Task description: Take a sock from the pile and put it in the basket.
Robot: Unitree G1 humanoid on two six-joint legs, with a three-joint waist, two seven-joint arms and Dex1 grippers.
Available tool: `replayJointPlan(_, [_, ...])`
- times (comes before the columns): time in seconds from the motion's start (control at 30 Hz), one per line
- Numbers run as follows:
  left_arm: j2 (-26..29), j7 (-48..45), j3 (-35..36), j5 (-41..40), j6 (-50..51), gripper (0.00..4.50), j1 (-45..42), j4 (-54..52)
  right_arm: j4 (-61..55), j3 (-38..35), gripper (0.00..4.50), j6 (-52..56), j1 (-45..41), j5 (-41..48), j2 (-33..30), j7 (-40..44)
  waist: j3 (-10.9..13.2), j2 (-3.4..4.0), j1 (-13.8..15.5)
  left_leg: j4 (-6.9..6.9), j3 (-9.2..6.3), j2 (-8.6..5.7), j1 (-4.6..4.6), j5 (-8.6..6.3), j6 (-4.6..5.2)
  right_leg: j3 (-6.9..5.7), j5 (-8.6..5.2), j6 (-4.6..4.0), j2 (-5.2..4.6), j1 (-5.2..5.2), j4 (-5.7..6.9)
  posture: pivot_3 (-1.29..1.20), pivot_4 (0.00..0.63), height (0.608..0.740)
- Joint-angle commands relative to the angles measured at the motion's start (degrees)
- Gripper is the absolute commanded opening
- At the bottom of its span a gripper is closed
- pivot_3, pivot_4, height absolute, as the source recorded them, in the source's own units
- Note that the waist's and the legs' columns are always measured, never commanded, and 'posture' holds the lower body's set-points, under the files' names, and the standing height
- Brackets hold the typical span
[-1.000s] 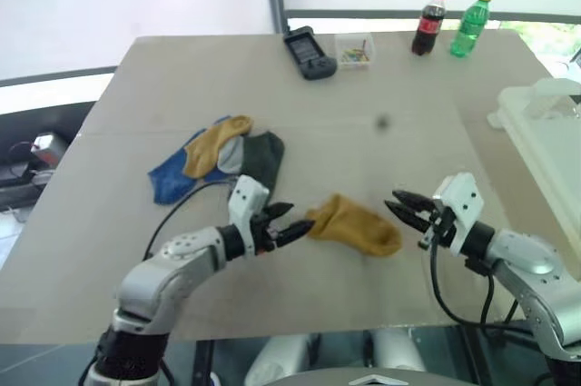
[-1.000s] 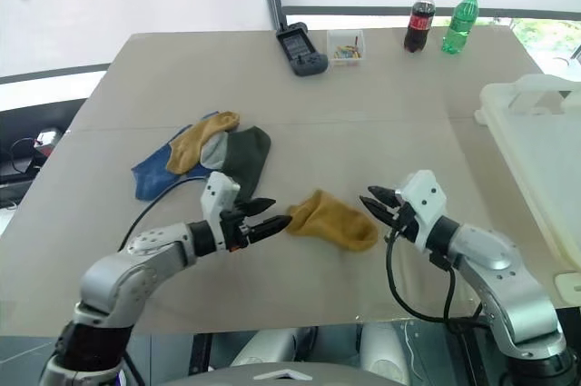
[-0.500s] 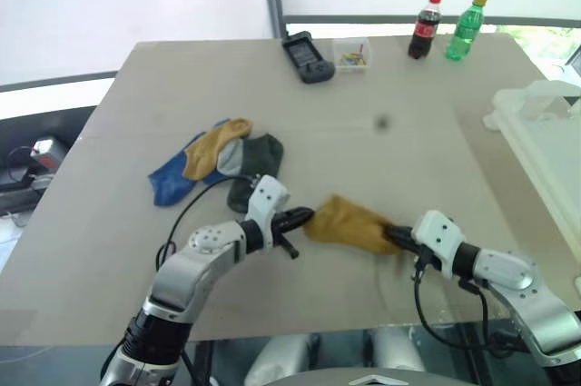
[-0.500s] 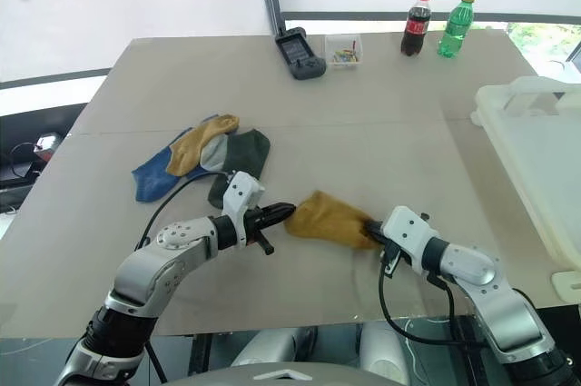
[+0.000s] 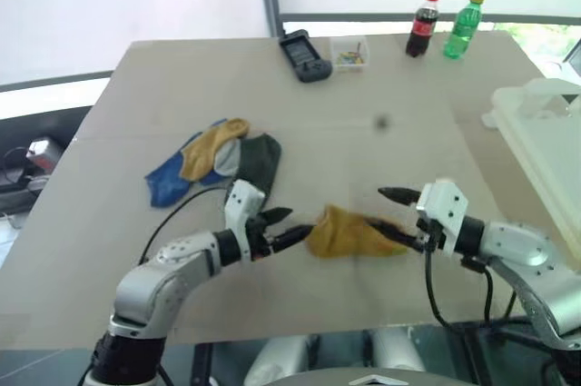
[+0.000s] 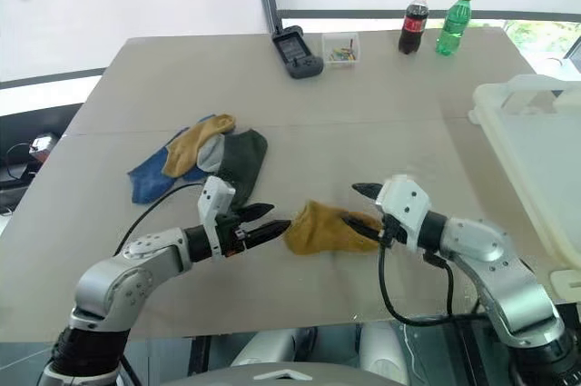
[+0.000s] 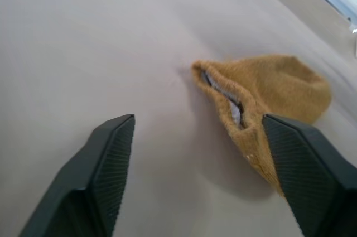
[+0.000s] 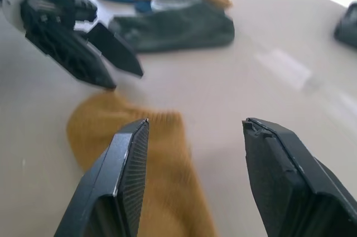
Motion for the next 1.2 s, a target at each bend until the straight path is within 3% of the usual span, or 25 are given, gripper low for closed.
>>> replayJointPlan(0.03, [1.78,-1.84,1.55,-1.97,0.44,3.75,1.02,-2.58,-1.91,4.87,2.83,1.06,-3.92,-5.54,-0.05,-1.88,0.01,0.01,0.21,0.00,0.00,0.01,-0.01,-0.03,0.01,-0.01,0.00,0.00,0.00,-0.02,-0.05,0.00,0.150,0.740])
replayJointPlan(0.23, [2.51,-4.02,-1.16,-2.99,1.51,3.75,1.77,-2.60,1.78,5.85,2.83,1.14,-3.85,-5.25,-1.24,0.93,0.02,0.01,0.40,0.01,0.04,0.00,-0.06,-0.09,0.07,0.02,0.00,0.00,-0.01,-0.03,-0.14,0.00,0.150,0.740])
replayJointPlan(0.47, [1.49,-3.92,-3.91,-6.27,6.00,3.75,1.14,-3.97,-1.09,-0.79,2.83,1.84,6.81,-5.58,-7.21,0.72,0.04,0.03,1.37,0.01,0.09,0.00,-0.05,-0.13,0.10,0.07,0.00,0.00,0.00,-0.03,-0.15,0.00,0.150,0.740])
replayJointPlan(0.67, [3.61,-6.25,-1.94,-8.73,7.27,3.75,-0.10,-3.61,0.20,0.63,2.83,1.44,8.25,-7.15,-6.33,-0.55,0.04,0.03,1.27,0.02,0.25,0.13,0.00,-0.18,0.03,0.19,0.00,0.00,0.13,-0.03,-0.05,0.00,0.150,0.740])
replayJointPlan(0.9, [10.14,-10.81,3.05,-15.73,11.52,3.75,1.40,-5.19,2.68,2.60,2.83,-0.08,8.35,-9.68,-5.08,-0.87,0.10,0.06,1.28,0.01,0.27,0.14,-0.02,-0.22,0.04,0.24,0.00,-0.01,0.18,-0.10,-0.13,0.00,0.150,0.740])
replayJointPlan(1.1, [10.85,-9.84,1.34,-20.84,16.91,3.75,1.54,-6.64,5.18,4.33,2.83,-1.70,8.29,-11.60,-3.96,-0.73,0.12,0.08,1.33,0.02,0.29,0.14,-0.01,-0.24,0.03,0.25,0.00,-0.01,0.18,-0.10,-0.12,0.00,0.150,0.740])
replayJointPlan(1.2, [9.15,-6.29,-2.97,-17.53,17.38,3.75,0.60,-6.31,5.24,4.23,2.83,-1.72,8.48,-11.64,-3.73,-0.68,0.12,0.08,1.34,0.01,0.31,0.15,0.00,-0.25,0.01,0.27,0.00,-0.01,0.19,-0.09,-0.12,0.00,0.150,0.740])
